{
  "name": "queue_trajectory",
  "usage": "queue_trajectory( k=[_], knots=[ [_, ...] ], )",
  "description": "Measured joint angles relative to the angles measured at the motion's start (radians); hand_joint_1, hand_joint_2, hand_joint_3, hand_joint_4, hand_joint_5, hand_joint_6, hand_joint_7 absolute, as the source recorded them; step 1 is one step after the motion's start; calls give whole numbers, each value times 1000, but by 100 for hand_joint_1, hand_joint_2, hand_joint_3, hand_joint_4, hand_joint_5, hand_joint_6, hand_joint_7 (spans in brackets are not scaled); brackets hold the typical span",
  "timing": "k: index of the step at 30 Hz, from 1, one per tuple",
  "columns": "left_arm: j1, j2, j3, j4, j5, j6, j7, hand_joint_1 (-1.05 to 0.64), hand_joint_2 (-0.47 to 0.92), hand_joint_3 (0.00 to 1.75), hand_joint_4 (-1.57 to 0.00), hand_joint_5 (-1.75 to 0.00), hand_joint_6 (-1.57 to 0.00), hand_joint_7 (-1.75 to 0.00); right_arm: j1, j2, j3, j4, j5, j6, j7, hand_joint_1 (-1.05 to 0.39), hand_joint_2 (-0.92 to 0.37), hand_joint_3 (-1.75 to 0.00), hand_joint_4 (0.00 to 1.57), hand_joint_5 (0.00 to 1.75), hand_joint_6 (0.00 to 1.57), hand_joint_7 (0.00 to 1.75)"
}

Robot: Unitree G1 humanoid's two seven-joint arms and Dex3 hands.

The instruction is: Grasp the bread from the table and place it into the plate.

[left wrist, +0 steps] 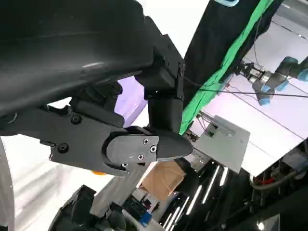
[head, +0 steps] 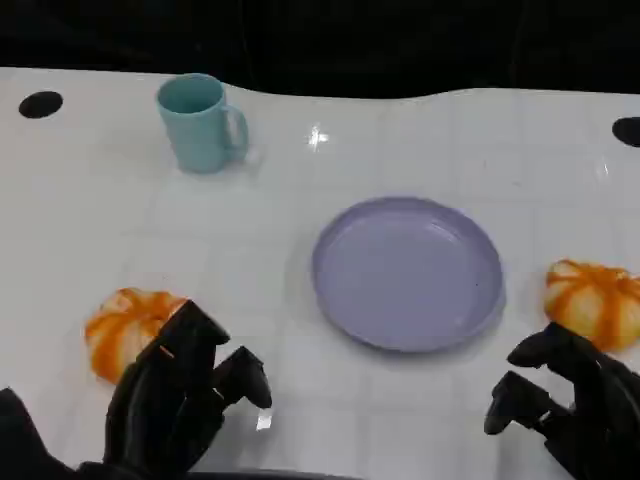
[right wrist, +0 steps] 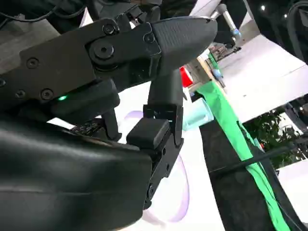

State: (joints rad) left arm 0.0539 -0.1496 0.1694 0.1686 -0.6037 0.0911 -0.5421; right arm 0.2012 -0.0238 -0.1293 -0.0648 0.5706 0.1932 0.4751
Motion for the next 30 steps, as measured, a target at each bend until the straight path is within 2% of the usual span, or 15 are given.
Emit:
queue_trajectory(
  k=[25,27,29,30],
  knots=[
    [2,-1,7,-25,-2,27,17,-56,92,36,-83,-175,-60,-173,6,1,1,-26,-1,15,-16,-53,-92,-19,74,157,82,106],
    [2,0,6,-25,-1,25,17,-56,92,37,-75,-175,-56,-160,7,1,1,-27,-1,16,-16,-53,-92,-18,74,157,81,106],
    [4,2,-2,-28,15,1,16,-57,92,39,-60,-165,-55,-121,8,1,1,-29,0,17,-16,-53,-92,-18,73,157,81,106],
    [6,6,-11,-32,34,-22,13,-57,92,38,-55,-161,-57,-107,8,1,1,-29,0,17,-16,-52,-92,-19,73,156,81,106]
  ],
)
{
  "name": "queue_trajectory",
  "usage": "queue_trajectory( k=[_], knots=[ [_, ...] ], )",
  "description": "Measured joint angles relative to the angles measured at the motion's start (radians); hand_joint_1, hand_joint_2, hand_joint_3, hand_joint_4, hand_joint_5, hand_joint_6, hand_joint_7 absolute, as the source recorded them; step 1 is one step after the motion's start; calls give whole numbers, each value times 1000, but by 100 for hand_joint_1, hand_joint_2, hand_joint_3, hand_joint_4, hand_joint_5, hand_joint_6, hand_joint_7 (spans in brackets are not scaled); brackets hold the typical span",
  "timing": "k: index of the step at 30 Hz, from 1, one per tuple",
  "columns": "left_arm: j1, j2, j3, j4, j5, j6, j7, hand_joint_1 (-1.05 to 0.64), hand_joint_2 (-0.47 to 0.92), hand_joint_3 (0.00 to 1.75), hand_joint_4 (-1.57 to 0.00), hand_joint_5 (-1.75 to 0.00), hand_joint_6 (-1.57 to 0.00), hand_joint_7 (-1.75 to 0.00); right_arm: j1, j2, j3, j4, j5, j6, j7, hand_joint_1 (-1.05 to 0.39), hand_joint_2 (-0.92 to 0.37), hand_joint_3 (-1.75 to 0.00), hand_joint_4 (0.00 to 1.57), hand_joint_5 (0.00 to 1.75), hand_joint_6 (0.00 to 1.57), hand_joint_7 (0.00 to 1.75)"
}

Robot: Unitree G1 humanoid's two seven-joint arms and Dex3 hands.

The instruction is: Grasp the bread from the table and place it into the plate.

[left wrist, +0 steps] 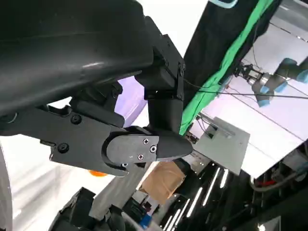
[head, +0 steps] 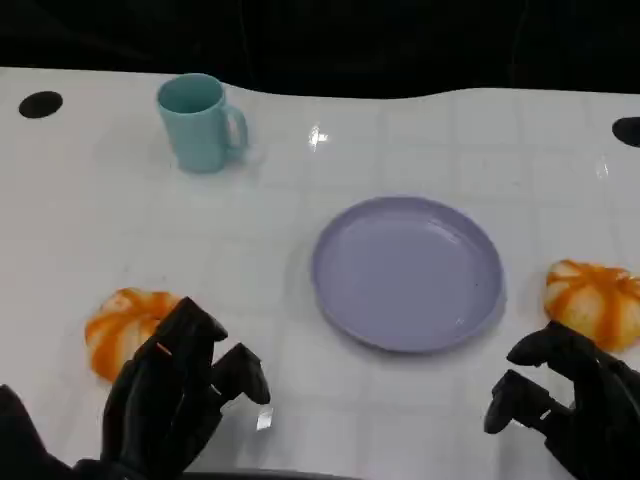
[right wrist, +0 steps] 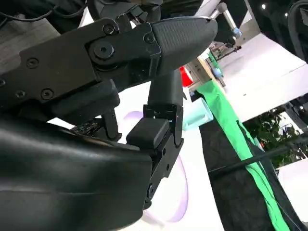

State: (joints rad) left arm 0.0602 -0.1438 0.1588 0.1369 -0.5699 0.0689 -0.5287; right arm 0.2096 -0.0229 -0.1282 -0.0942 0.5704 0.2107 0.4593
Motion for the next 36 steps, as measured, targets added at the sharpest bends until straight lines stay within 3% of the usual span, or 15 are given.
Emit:
queue_trajectory(
  k=[1,3,5,8,12,14,20,28,36],
  knots=[
    [2,7,-10,-3,23,-27,-6,-57,92,35,-53,-156,-59,-93,1,0,0,0,0,0,0,-52,-92,-19,73,156,81,106],
    [7,19,-23,-14,55,-64,-12,-54,92,25,-55,-130,-69,-50,2,1,0,-1,0,0,0,-52,-92,-19,73,156,82,105],
    [17,25,-31,-40,70,-76,-9,-53,92,17,-58,-104,-72,-23,4,4,0,-5,1,3,-4,-51,-92,-18,73,156,81,105],
    [38,33,-54,-74,170,-143,30,-49,92,16,-55,-86,-71,-9,6,9,0,-8,4,5,-5,-52,-92,-18,72,157,81,105],
    [66,79,-95,-130,347,-259,89,-45,92,18,-46,-76,-64,-3,8,9,0,-8,3,5,-5,-52,-92,-18,72,157,81,105],
    [75,120,-116,-171,441,-279,118,-41,92,17,-36,-64,-53,-1,8,9,0,-8,3,5,-5,-52,-92,-18,73,157,81,105],
    [82,264,-155,-353,731,-258,209,-37,92,9,-22,-44,-37,0,8,9,3,-8,-1,2,0,-52,-92,-20,73,156,81,106],
    [84,366,-169,-441,955,-261,289,-43,92,5,-16,-37,-34,0,8,9,3,-7,0,0,6,-53,-92,-19,73,156,81,107],
    [88,510,-213,-584,1417,-142,286,-50,92,3,-8,-23,-27,0,8,9,4,-8,0,3,0,-52,-92,-17,73,155,81,106]
  ],
)
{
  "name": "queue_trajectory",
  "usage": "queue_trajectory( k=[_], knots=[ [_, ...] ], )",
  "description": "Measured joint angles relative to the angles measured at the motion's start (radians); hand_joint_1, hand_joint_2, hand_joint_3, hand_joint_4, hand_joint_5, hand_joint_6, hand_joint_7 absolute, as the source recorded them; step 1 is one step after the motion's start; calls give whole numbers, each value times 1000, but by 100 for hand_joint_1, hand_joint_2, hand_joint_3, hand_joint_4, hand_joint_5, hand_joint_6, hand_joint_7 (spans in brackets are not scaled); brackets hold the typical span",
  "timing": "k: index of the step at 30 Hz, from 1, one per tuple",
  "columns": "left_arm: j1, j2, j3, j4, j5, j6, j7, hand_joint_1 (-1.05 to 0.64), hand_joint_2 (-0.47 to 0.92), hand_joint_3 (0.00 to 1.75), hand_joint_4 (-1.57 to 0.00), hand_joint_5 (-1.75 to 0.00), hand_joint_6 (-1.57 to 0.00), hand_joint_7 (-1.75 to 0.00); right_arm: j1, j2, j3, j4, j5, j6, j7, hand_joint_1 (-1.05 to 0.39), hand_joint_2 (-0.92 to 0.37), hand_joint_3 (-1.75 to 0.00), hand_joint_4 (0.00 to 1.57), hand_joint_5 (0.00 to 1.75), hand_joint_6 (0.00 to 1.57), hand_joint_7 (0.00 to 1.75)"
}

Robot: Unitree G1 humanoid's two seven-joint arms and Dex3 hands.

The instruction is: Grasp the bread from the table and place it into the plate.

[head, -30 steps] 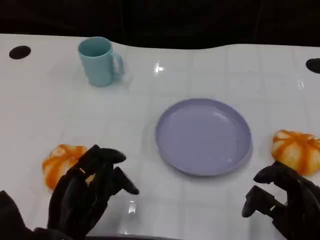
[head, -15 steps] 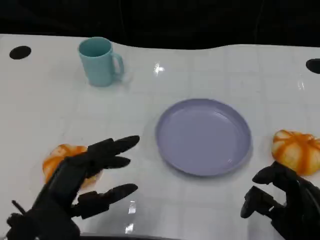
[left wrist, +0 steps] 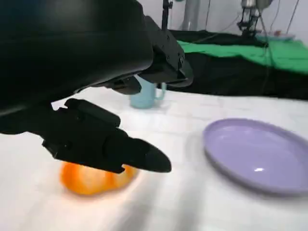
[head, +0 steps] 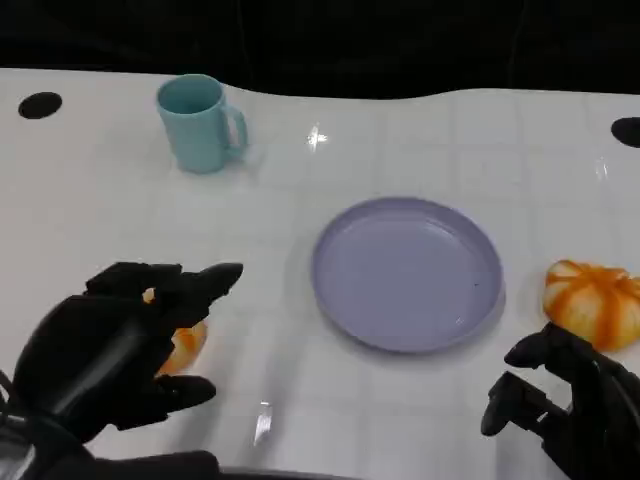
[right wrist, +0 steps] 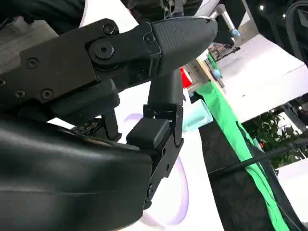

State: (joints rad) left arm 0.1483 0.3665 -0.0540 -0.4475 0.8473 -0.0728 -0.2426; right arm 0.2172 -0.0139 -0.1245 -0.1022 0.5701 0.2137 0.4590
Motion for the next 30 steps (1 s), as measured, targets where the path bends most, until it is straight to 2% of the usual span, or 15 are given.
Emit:
queue_trajectory(
  k=[4,8,13,20,23,26,30],
  knots=[
    [-10,24,-33,-12,127,50,-29,-44,87,0,-6,-19,-25,0,0,0,0,0,0,1,0,-52,-92,-19,72,155,80,105],
    [-54,37,-68,-14,258,125,-134,-42,85,0,-5,-15,-22,0,0,-2,-1,0,1,1,3,-52,-92,-18,72,156,81,105],
    [-117,38,-104,18,313,174,-215,-43,84,0,-3,-11,-16,0,-1,-4,-3,0,3,3,3,-53,-92,-17,74,155,82,104],
    [-222,37,-163,174,325,211,-234,-49,84,0,-9,-12,-17,-1,0,-8,-7,1,7,6,4,-53,-92,-18,74,154,83,102],
    [-286,37,-201,303,323,211,-233,-49,84,0,-9,-11,-17,0,-4,-12,-8,3,6,2,12,-53,-92,-19,74,154,83,103],
    [-333,37,-231,397,314,211,-231,-60,84,0,-9,-10,-16,0,-3,-17,-10,5,4,0,15,-52,-92,-20,74,154,81,104],
    [-404,37,-266,525,309,214,-216,-64,87,1,-10,-10,-17,-1,-3,-18,-14,7,6,-2,21,-52,-92,-19,74,155,82,105]
  ],
)
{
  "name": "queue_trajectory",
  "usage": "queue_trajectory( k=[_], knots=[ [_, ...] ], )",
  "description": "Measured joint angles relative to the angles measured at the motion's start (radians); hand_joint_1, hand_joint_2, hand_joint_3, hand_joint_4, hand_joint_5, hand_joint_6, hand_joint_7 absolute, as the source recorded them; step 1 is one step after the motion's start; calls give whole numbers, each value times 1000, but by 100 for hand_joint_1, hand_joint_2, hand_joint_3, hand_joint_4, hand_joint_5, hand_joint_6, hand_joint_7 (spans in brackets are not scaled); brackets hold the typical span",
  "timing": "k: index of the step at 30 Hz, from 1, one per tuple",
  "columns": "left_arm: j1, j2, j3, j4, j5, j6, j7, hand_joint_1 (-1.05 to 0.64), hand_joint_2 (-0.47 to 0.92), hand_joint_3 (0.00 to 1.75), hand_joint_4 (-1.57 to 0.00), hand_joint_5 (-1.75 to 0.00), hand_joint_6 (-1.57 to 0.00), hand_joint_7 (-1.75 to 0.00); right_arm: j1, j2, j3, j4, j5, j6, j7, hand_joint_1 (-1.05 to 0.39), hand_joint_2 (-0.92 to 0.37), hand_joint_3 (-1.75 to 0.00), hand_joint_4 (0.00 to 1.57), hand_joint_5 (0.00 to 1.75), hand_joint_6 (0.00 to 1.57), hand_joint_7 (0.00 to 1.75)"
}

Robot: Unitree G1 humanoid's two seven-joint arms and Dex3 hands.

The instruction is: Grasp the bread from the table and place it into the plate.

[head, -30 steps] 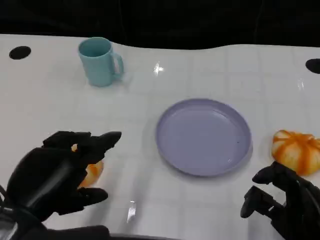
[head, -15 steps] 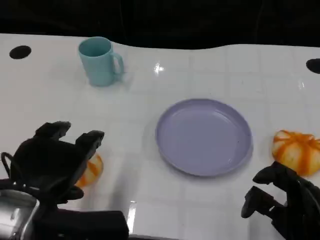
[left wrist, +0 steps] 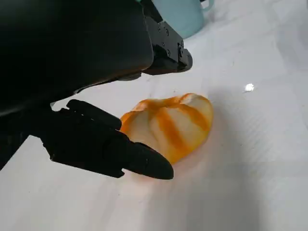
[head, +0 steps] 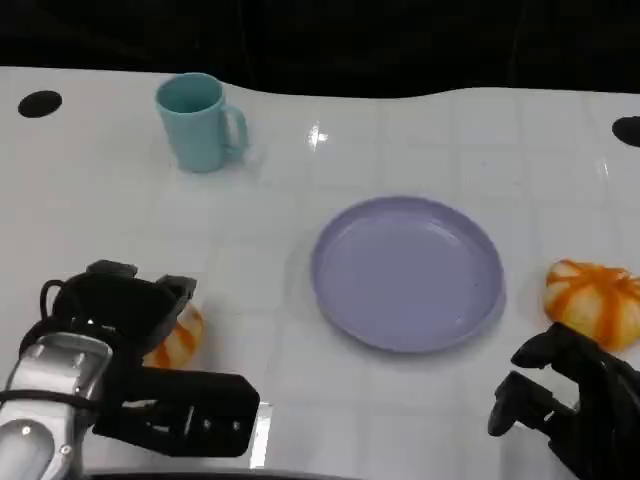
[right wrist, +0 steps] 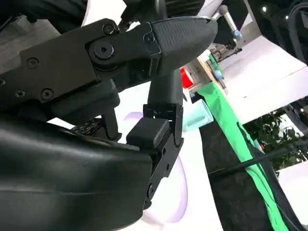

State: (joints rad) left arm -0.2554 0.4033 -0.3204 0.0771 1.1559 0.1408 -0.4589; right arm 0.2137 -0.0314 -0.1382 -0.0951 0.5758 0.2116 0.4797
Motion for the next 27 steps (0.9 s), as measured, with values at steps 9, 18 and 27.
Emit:
queue_trajectory(
  k=[9,18,27],
  knots=[
    [-75,-2,-58,181,-63,-3,91,-60,87,0,-8,-8,-15,0,0,-1,-2,0,-1,3,1,-52,-92,-19,73,155,81,106],
    [-208,-15,-116,450,-153,-44,202,-53,86,0,-10,-9,-20,-2,-1,3,1,0,-2,3,0,-53,-92,-18,74,155,81,107],
    [-249,-31,-96,675,-313,-216,537,-23,92,24,-73,-149,-104,-28,-1,3,3,1,-5,-2,4,-53,-92,-19,73,156,80,107]
  ],
)
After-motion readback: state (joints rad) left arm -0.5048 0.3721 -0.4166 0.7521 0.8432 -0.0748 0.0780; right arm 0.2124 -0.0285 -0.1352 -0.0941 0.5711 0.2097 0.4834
